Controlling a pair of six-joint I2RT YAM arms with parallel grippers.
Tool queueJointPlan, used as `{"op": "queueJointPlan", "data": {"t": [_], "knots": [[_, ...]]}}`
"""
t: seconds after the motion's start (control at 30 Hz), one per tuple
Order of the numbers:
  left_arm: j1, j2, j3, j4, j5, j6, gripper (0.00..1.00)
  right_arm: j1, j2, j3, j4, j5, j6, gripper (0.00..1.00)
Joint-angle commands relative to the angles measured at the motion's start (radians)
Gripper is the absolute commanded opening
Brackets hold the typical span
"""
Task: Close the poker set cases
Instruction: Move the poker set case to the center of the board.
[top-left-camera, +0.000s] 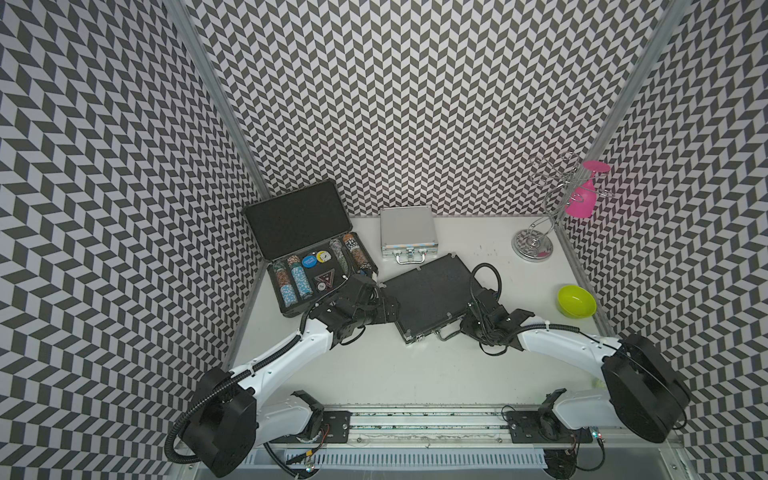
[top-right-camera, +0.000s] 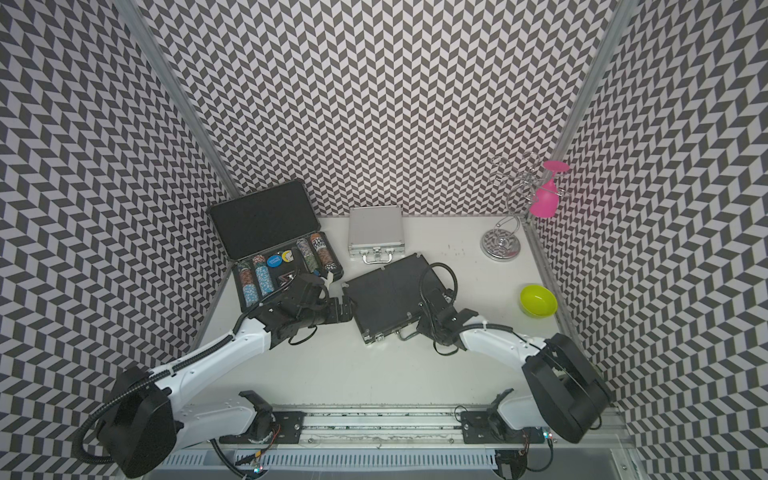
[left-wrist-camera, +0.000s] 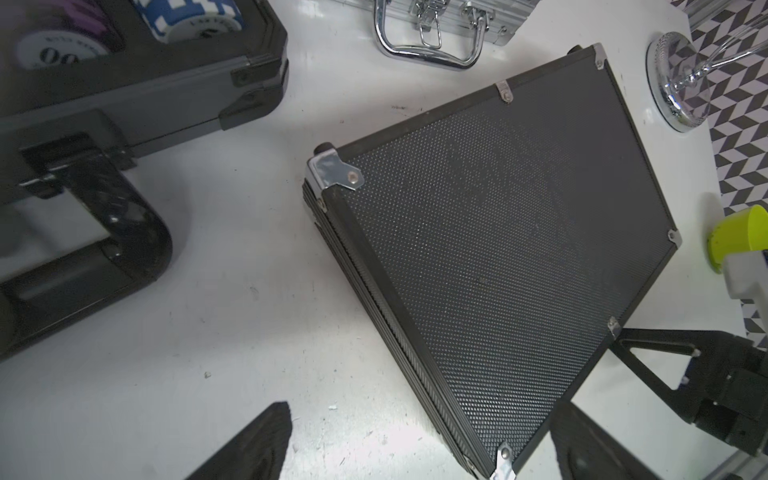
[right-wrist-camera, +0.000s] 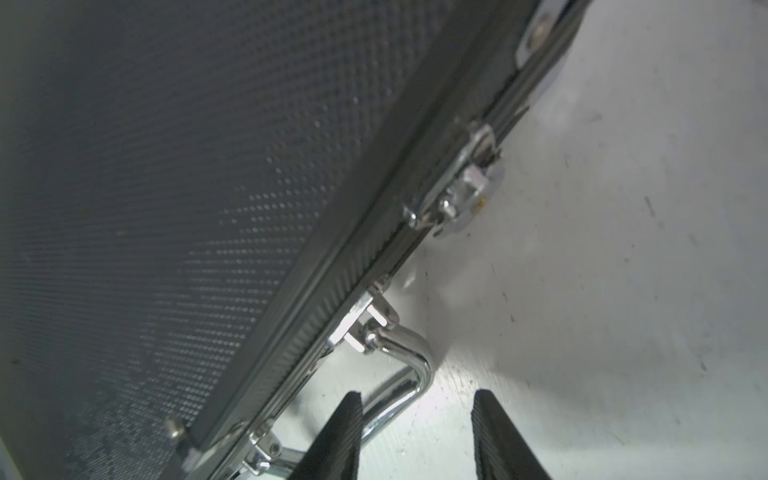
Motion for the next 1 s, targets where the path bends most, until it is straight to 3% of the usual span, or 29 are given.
{"op": "queueJointPlan", "data": {"t": [0.0, 0.3, 0.5, 0.7, 0.83, 0.97], "knots": [[-0.001, -0.009, 0.018, -0.030, -0.043, 0.003, 0.99, -0.005, 0.025, -0.007, 0.060, 0.084, -0.077, 0.43], [0.000, 0.015, 0.061, -0.070, -0.073, 0.028, 0.99, -0.002, 0.077, -0.069, 0.153, 0.090, -0.103, 0.37], [0.012, 0.026, 0.077, -0.079, -0.087, 0.044, 0.99, 0.025, 0.132, -0.022, 0.094, 0.160, -0.122, 0.34], [0.024, 0.026, 0.067, -0.076, -0.076, 0.063, 0.99, 0.025, 0.213, -0.018, 0.100, 0.164, -0.122, 0.26], [0.039, 0.019, 0.057, -0.074, -0.067, 0.078, 0.99, 0.026, 0.224, -0.027, 0.128, 0.150, -0.144, 0.15], [0.052, 0.017, 0.044, -0.064, -0.057, 0.083, 0.99, 0.025, 0.188, -0.042, 0.160, 0.128, -0.164, 0.10]]}}
